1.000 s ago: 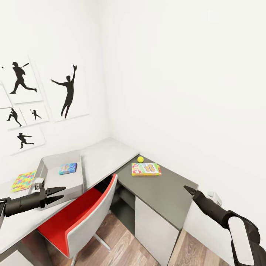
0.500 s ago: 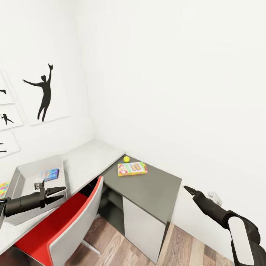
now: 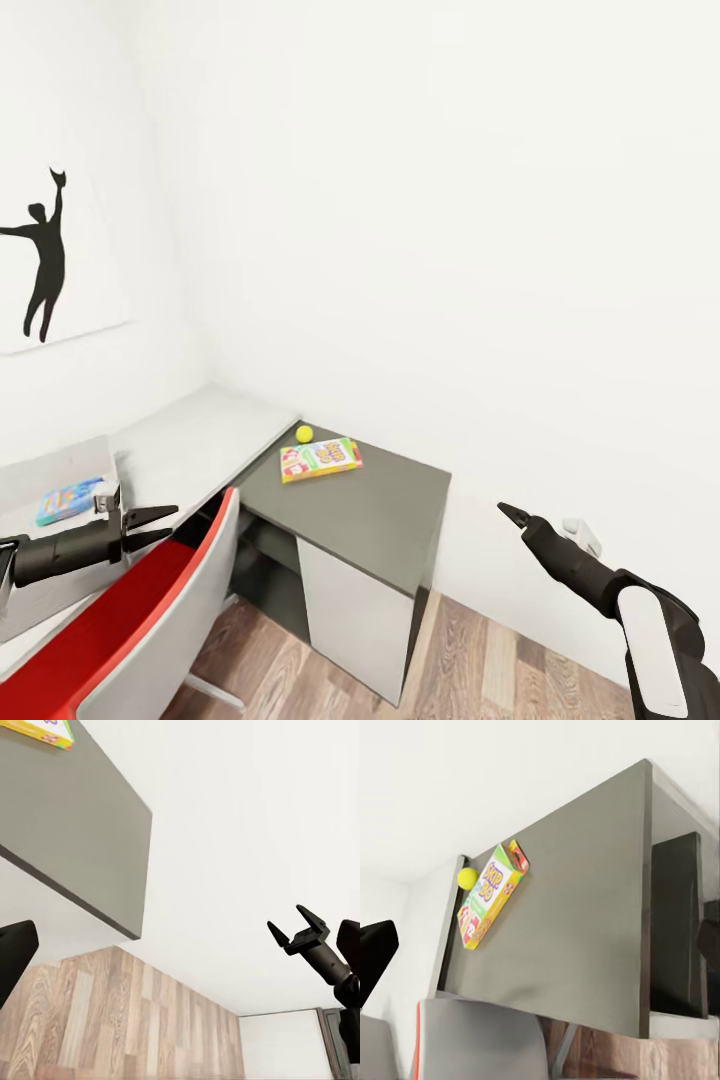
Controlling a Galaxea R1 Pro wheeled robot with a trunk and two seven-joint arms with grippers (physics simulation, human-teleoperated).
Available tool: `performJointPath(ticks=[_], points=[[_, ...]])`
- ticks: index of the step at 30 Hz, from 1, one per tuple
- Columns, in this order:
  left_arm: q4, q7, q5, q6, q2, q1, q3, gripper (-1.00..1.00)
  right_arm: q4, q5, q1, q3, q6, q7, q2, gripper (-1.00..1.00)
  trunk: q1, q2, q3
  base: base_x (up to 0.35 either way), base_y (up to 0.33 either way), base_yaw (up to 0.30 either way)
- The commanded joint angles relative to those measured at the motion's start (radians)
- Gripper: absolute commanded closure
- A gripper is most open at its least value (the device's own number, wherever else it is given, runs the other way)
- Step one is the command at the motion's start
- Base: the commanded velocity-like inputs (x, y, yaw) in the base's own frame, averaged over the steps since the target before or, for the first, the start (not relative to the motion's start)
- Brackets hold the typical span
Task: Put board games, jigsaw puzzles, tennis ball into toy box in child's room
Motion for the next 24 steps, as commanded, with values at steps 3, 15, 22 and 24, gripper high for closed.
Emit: performJointPath(ticks=[3,15,22,24], points=[[-0.001,-0.009,-0.010,0.010,0.000,-0.001,0.002,-1.00,0.000,0.008,-0.002,-0.003,0.007,0.009,0.001,-1.00,0.001,-0.002,-0.002,0.000,0.000,-0.277],[-0.001,-0.009,-0.010,0.010,0.000,-0.001,0.002,-1.00,0.000,0.008,-0.002,-0.003,0.007,0.009,0.001,-1.00,0.001,-0.002,-0.002,0.000,0.000,-0.277],[-0.001,-0.009,-0.010,0.010,0.000,-0.001,0.002,-1.00,0.000,0.008,-0.002,-0.003,0.007,0.009,0.001,-1.00,0.001,-0.002,-0.002,0.000,0.000,-0.277],[-0.001,-0.009,-0.010,0.011,0.000,-0.001,0.002,-1.00,0.000,0.008,-0.002,-0.003,0.007,0.008,0.001,-1.00,0.001,-0.002,-0.002,0.000,0.000,-0.277]])
